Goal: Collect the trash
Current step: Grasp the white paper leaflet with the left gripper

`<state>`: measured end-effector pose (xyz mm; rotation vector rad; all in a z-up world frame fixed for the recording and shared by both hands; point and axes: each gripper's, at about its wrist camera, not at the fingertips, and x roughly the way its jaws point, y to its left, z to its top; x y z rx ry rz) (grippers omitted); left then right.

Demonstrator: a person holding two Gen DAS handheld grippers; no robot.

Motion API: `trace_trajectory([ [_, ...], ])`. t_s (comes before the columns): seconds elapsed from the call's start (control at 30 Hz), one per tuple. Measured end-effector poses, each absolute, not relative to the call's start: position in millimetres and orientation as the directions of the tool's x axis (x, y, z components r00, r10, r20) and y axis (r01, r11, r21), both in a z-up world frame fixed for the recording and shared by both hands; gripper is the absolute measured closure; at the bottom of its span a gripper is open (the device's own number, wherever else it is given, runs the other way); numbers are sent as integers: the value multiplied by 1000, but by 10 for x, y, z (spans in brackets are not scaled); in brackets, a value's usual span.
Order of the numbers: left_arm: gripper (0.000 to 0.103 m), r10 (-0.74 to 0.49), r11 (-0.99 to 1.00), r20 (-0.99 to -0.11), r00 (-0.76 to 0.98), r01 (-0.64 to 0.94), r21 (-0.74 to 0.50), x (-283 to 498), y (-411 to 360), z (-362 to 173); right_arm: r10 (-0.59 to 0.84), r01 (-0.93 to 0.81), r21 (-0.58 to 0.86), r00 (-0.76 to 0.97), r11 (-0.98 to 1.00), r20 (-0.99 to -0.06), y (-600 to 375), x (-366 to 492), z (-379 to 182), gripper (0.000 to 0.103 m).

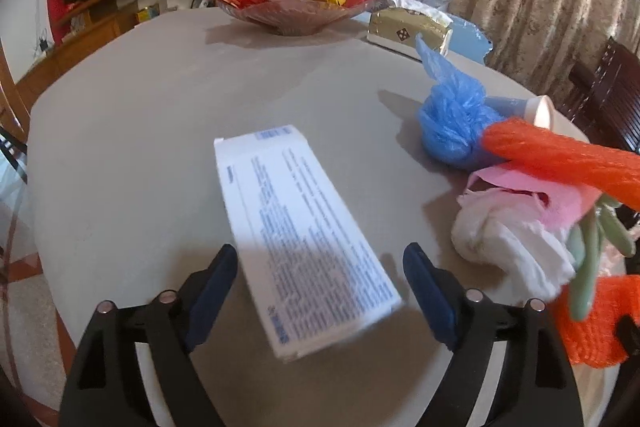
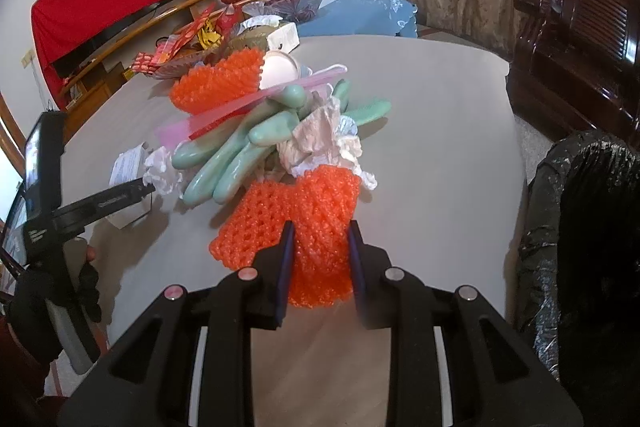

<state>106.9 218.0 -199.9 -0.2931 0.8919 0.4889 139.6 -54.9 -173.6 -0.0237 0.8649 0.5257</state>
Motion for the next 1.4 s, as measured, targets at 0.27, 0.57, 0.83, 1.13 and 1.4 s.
trace_trajectory([
  [0.27, 38, 263, 868, -770, 581, -491, -74, 955, 2097, -1886, 462, -461, 203, 566, 864, -683, -626, 1313, -1463, 79],
  [0.57, 43, 220, 933, -653, 725, -351, -75, 704, 1673, -1209, 492, -468, 211, 629, 858, -602, -839, 1168, -1028, 79],
  [0.83, 44, 175, 948, -745, 644, -315, -49, 602, 1519, -1569, 465, -424, 220, 653, 878, -597, -1058, 1137, -1007, 79],
  [1.13, 38, 162, 945, -833, 529, -326, -24, 757, 1597, -2018, 450, -411, 225, 613, 884, -649, -995, 1192, -1278, 79],
  [1.4, 48, 158, 946, -799, 580, -321, -46, 797, 1595, -1898, 453, -405, 241, 589, 882, -669, -961, 1199, -1353, 79],
])
